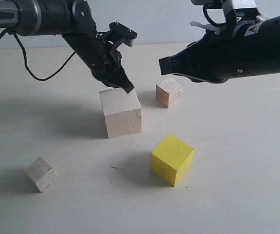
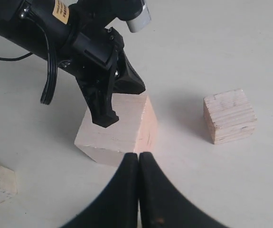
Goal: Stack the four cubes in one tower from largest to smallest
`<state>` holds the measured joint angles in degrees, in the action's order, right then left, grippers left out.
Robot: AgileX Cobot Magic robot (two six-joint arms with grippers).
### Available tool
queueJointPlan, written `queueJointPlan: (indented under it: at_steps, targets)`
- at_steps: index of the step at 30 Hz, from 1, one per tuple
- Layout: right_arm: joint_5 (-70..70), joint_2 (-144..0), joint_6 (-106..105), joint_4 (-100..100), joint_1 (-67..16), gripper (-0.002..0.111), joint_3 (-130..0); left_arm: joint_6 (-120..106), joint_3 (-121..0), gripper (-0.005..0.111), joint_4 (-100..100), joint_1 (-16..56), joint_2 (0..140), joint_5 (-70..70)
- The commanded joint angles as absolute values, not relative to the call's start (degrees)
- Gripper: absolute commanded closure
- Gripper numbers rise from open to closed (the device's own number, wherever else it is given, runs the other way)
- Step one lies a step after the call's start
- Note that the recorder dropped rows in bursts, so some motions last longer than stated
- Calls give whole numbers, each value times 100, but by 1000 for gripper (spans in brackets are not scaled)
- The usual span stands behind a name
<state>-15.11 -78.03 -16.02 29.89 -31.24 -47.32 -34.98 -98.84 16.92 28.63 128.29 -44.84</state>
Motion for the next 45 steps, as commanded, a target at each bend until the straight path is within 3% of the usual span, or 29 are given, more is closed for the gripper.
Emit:
queueJointPlan:
  at_steps: [1,23,45]
  targets:
    - [-1482,-7800,-1643,2975,-3134,108,-4726,-3607,-9866,107,1816,2869,12781,-4786]
    - [-1491,-7800,-1643,2962,-3134,108,-4726,-5352,-9866,107,2934,2869,12781,-5058]
    - [-1491,-7800,-1643,2962,-3134,108,-4726,-5592,-9866,107,3159,2869,12781,-5187]
